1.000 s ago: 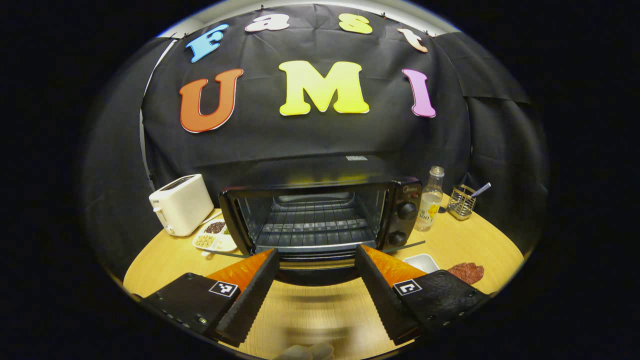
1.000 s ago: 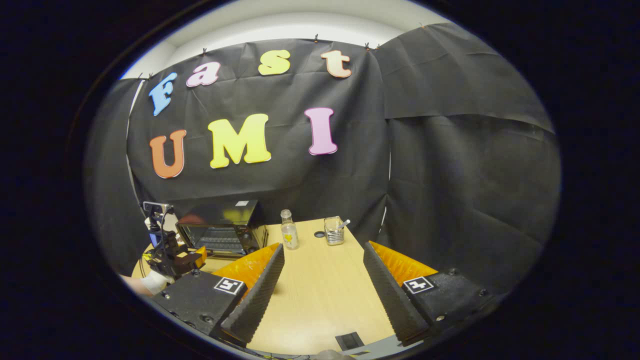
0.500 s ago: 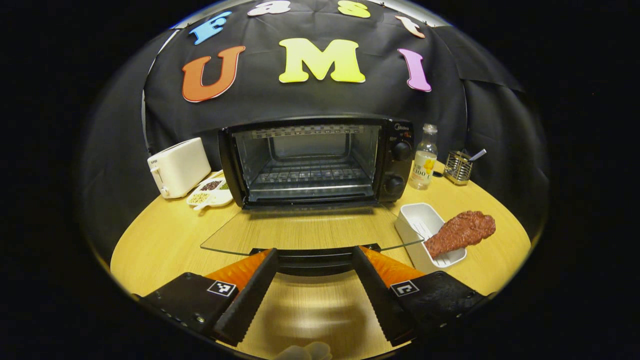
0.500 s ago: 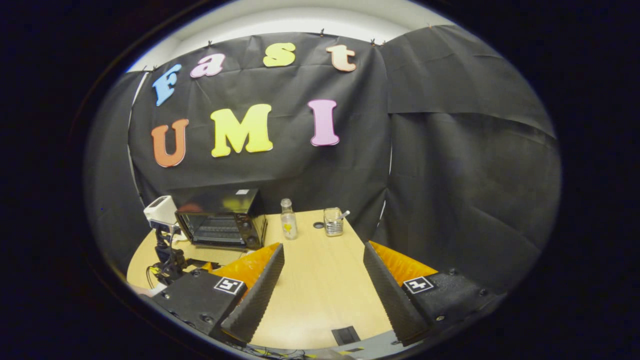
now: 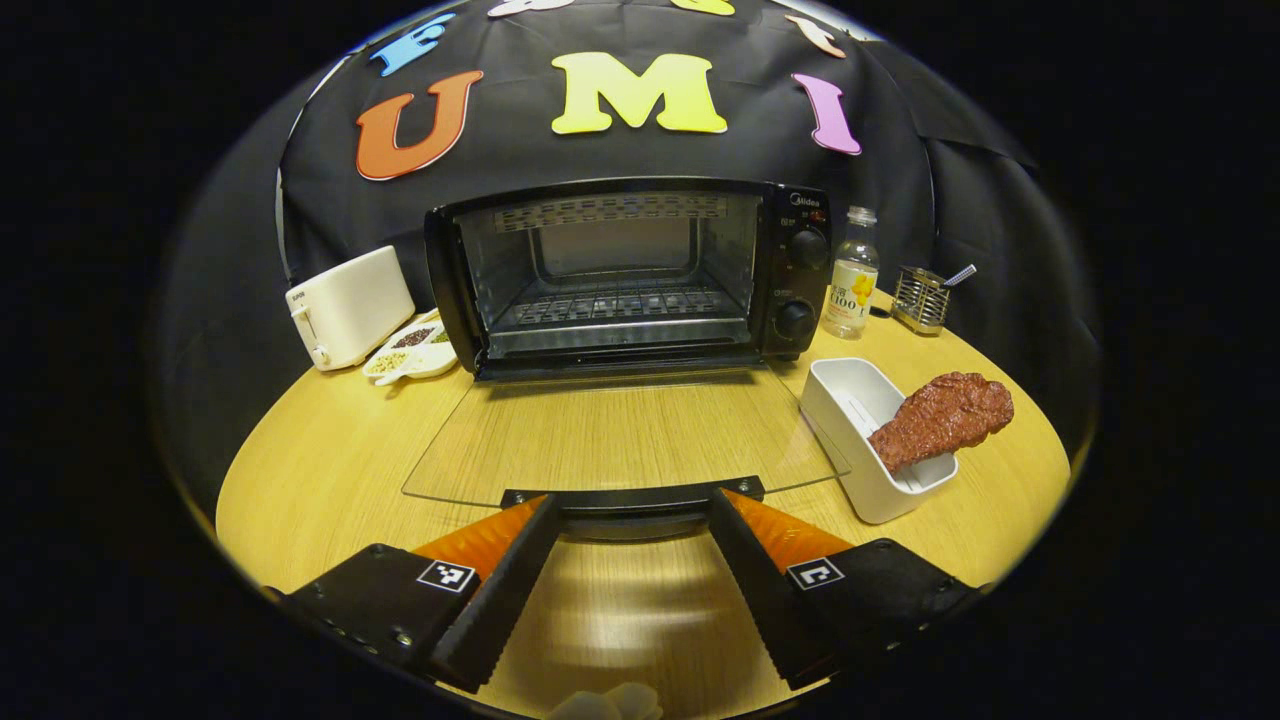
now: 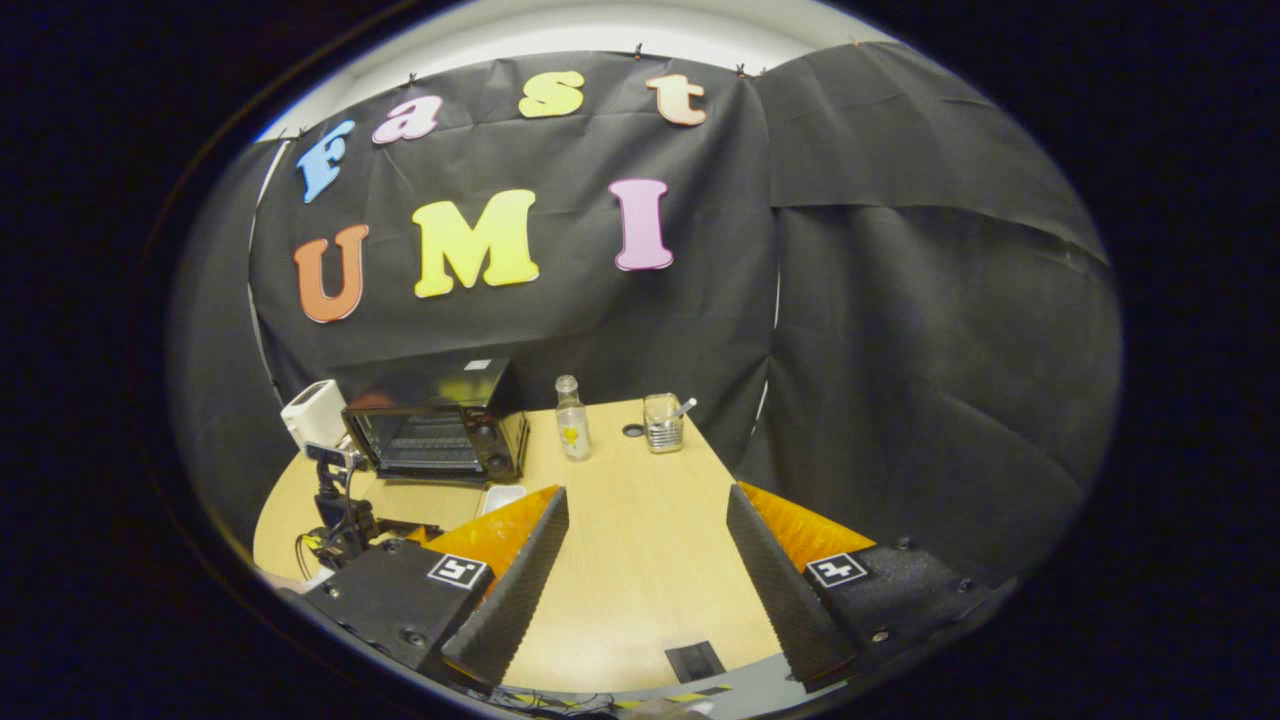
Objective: Open the electric oven with the left hand, put the food in, and close the electric oven.
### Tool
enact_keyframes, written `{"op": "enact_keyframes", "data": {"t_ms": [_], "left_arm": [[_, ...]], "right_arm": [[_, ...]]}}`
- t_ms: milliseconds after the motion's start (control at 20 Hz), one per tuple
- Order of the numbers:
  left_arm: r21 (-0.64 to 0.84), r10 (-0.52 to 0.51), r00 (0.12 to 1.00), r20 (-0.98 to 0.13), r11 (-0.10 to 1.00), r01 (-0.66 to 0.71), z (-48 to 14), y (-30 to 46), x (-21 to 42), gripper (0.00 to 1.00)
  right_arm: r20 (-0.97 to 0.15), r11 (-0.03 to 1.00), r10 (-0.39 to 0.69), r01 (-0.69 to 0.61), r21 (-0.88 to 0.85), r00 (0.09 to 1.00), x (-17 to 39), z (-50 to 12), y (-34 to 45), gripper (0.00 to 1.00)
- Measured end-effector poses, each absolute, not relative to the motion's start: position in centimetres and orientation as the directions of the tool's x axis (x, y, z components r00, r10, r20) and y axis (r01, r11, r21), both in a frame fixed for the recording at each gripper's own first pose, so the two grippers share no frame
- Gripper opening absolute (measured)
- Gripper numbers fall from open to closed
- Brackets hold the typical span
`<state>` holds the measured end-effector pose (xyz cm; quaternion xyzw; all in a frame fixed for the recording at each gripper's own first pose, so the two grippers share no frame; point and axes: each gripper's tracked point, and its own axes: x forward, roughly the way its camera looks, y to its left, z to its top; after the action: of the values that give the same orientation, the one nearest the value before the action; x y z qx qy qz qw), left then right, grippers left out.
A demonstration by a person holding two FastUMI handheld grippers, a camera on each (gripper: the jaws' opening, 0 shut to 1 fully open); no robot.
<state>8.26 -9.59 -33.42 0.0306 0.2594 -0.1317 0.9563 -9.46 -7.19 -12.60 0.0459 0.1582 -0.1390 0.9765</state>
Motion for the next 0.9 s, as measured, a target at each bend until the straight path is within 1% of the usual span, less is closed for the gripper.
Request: {"op": "enact_keyframes", "data": {"t_ms": [150,250,300,350,550,600,750,800,850,900], "left_arm": [[-0.030,-0.253,0.846,-0.470,0.962,0.271,-31.3,-8.7,7.6,0.97],[-0.029,-0.247,0.862,-0.442,0.965,0.261,-29.2,-7.7,7.0,0.97],[-0.031,-0.245,0.874,-0.420,0.966,0.255,-27.7,-7.2,6.5,0.97],[-0.033,-0.245,0.881,-0.405,0.967,0.253,-26.6,-6.6,6.2,0.97],[-0.011,-0.193,0.916,-0.353,0.979,0.202,-22.0,-3.6,4.2,0.97],[-0.002,-0.174,0.924,-0.342,0.983,0.185,-21.0,-2.8,3.8,0.97],[0.022,-0.109,0.937,-0.331,0.992,0.123,-18.1,-0.8,2.0,0.97],[0.030,-0.084,0.942,-0.324,0.995,0.099,-17.0,-0.3,1.5,0.97],[0.038,-0.056,0.946,-0.319,0.997,0.071,-16.2,0.2,1.0,0.97],[0.042,-0.024,0.947,-0.320,0.998,0.039,-15.6,0.8,0.5,0.96]], "right_arm": [[-0.348,0.968,-0.215,0.247,0.049,0.912,-7.8,-14.3,-6.6,1.00],[-0.377,0.976,-0.159,0.202,0.076,0.912,-6.2,-15.9,-5.6,1.00],[-0.398,0.980,-0.131,0.179,0.085,0.908,-5.3,-16.8,-5.2,0.97],[-0.423,0.985,-0.096,0.148,0.092,0.901,-4.4,-18.1,-4.7,1.00],[-0.518,0.984,0.049,0.048,0.172,0.854,-0.2,-23.2,-2.5,1.00],[-0.547,0.979,0.094,0.023,0.203,0.832,0.9,-24.6,-1.8,0.98],[-0.602,0.949,0.222,-0.028,0.315,0.767,4.4,-27.9,0.4,0.96],[-0.611,0.934,0.264,-0.038,0.356,0.746,5.7,-28.7,1.2,0.88],[-0.626,0.917,0.306,-0.044,0.397,0.717,6.6,-29.8,1.8,0.90],[-0.635,0.897,0.349,-0.049,0.439,0.689,7.4,-30.6,2.5,0.84]]}}
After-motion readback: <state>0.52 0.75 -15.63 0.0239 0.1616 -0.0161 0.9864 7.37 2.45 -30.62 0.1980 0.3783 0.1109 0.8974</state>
